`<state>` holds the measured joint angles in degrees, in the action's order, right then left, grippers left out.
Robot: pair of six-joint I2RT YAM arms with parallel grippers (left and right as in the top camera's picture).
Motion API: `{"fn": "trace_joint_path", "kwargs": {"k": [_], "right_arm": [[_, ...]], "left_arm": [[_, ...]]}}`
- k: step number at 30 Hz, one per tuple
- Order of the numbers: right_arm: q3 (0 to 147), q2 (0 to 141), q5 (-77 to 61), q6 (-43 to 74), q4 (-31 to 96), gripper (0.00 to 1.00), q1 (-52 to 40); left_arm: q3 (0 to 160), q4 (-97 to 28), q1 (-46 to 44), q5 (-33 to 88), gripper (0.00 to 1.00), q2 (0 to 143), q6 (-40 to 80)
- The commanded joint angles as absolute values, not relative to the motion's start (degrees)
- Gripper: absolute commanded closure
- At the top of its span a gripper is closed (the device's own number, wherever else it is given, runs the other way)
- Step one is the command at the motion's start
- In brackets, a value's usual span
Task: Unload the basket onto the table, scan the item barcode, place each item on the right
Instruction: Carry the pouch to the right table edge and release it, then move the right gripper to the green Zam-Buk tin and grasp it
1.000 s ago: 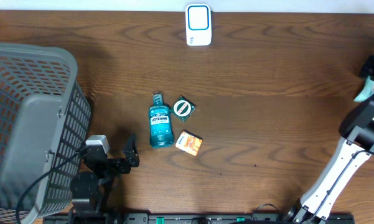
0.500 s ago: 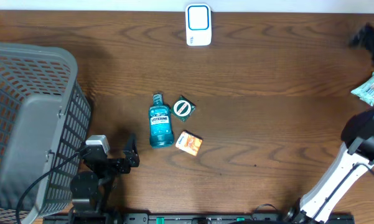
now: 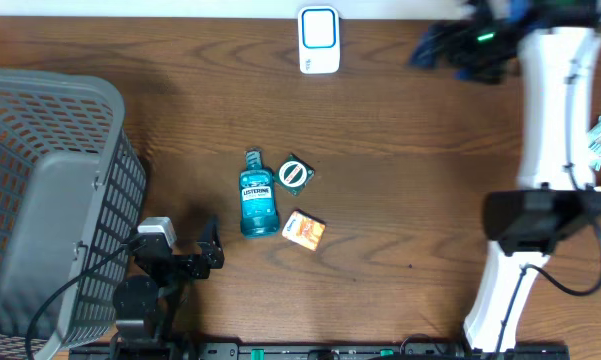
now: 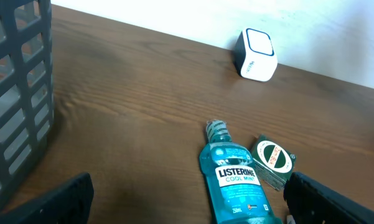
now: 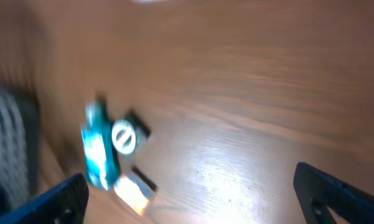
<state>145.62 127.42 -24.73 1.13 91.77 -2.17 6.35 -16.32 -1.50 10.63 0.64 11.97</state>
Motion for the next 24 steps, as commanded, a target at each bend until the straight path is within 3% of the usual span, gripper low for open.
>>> {"fn": "trace_joint_path", "kwargs": {"k": [1, 6, 15, 24], "right_arm": [[140.97, 128.29, -25.98, -22.24, 92.62, 0.01, -11.35], [130.34, 128.35, -22.94, -33.1, 87.44, 0.01, -21.43], [115.09, 128.38, -11.25, -28.53, 70.3, 0.01, -34.11], [108.29, 128.53, -1.85, -23.9, 60.66, 0.01, -38.92]], "left_arm": [[5.52, -17.8, -1.19, 11.35, 0.02, 0.6, 11.64], [5.52, -17.8, -1.19, 11.35, 0.02, 0.6, 11.64], [5.52, -17.8, -1.19, 11.35, 0.02, 0.6, 11.64], [5.52, -17.8, -1.19, 11.35, 0.02, 0.6, 11.64]]}}
